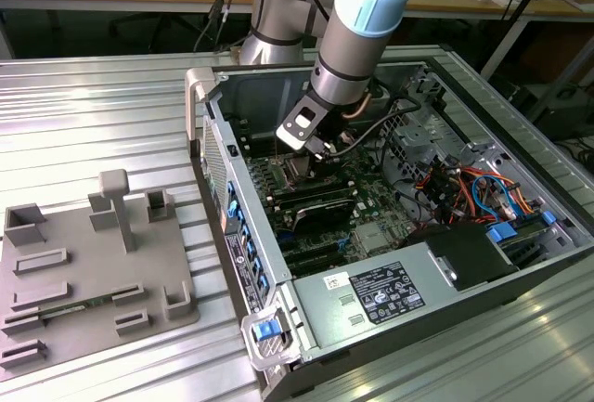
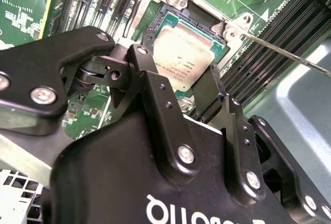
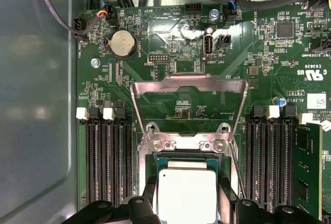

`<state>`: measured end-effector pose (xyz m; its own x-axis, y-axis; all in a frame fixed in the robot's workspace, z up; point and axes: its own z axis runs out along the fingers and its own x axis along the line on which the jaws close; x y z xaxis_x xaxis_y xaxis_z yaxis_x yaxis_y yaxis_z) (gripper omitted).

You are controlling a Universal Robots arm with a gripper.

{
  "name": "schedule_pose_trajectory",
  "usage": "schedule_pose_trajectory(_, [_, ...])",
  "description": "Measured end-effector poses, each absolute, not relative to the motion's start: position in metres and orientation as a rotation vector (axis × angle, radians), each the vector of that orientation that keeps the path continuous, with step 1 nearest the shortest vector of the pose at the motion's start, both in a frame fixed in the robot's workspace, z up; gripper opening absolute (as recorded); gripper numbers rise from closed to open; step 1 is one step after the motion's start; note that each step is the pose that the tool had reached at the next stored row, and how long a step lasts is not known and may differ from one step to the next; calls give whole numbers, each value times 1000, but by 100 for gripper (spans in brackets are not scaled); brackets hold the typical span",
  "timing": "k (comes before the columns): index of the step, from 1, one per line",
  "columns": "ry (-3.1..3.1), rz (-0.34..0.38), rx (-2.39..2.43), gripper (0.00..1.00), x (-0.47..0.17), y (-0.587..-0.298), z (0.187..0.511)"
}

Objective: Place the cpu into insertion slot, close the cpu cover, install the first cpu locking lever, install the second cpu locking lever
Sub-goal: 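Place the cpu into insertion slot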

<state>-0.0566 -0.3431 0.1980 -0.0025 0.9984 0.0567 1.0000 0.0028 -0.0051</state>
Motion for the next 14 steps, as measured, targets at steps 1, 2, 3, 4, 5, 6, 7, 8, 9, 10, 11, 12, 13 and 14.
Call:
schedule_pose_trajectory(1, [-2193,-55,-2187,55,-57,-343,198])
schedule_pose_trajectory(2, [-2192,-54,-2186,55,-57,-343,197])
schedule_pose_trajectory(3, [-2192,-53,-2186,55,-57,-343,197])
schedule_pose_trajectory(4, [-2191,-52,-2185,55,-57,-343,197])
schedule_pose_trajectory(5, [-2191,-51,-2185,55,-57,-343,196])
schedule_pose_trajectory(6, [-2191,-50,-2184,55,-57,-343,196])
schedule_pose_trajectory(7, [-2191,-50,-2184,55,-57,-343,196])
schedule_pose_trajectory(8, [-2191,-49,-2184,55,-57,-343,196])
schedule_pose_trajectory(9, [-2191,-48,-2183,55,-57,-343,195])
schedule_pose_trajectory(10, [-2191,-48,-2183,55,-57,-343,195])
schedule_pose_trajectory(11, [-2191,-48,-2183,55,-57,-343,195])
schedule_pose_trajectory(12, [-2191,-48,-2184,55,-57,-343,195])
schedule_pose_trajectory(13, [-2191,-48,-2184,55,-57,-343,195])
schedule_pose_trajectory(14, [-2191,-48,-2184,55,-57,-343,195])
